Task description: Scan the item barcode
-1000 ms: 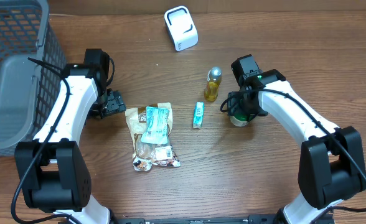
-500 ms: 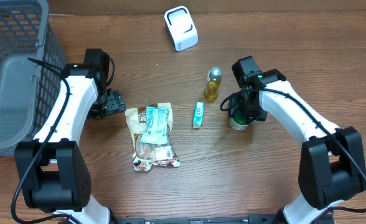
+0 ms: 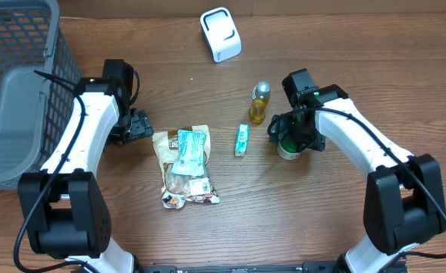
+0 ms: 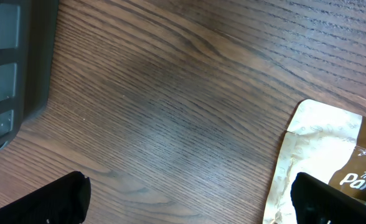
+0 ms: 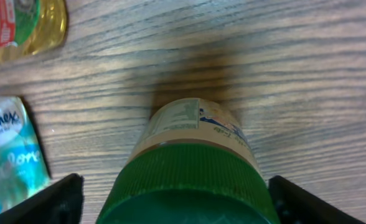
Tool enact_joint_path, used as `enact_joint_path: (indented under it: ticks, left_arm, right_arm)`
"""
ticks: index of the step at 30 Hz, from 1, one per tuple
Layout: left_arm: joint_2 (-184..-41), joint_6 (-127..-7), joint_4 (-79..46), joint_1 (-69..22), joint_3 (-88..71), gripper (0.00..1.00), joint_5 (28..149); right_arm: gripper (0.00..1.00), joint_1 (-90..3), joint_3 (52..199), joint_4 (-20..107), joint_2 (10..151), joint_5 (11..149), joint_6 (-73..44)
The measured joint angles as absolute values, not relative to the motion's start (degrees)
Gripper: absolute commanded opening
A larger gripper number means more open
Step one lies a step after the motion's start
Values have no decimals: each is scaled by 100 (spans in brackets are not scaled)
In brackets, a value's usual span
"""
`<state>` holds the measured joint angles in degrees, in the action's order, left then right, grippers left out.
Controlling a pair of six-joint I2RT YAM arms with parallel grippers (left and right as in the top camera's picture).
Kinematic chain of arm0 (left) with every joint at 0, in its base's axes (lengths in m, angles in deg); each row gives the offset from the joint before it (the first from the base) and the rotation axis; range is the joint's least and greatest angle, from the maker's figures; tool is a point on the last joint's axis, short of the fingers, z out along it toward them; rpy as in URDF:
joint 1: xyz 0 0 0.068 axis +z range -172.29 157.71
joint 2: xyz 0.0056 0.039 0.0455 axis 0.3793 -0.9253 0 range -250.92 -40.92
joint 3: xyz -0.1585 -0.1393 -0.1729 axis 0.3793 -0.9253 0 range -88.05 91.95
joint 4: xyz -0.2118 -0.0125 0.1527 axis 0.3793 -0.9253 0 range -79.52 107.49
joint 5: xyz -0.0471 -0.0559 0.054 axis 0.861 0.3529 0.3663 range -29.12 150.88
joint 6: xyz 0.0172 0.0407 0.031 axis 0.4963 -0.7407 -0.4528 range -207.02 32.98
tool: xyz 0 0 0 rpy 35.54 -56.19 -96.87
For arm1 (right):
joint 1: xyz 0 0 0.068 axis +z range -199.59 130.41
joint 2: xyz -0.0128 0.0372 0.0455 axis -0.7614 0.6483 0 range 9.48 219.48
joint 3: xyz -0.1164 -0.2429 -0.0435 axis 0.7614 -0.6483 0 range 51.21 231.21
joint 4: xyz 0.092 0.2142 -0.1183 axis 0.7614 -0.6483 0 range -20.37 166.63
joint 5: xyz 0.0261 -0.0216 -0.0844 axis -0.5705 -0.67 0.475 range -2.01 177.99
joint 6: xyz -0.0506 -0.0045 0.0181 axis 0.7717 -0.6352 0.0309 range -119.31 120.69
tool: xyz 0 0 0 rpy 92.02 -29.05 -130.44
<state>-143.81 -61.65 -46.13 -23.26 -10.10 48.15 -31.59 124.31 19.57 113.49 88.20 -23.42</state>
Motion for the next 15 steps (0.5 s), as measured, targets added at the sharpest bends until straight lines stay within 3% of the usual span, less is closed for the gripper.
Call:
enact_joint_path:
  ticks: [7,15]
  left_arm:
    - [-14381,-6165,-4613,-2326,-1010,100,4813]
    - [-14381,-6165,-4613,-2326,-1010,99,4813]
  right_arm:
    - [98,-3159,12436,1970,11349,8837,-2327]
    - [93,-3155,13572,796,11371,9084,-2325]
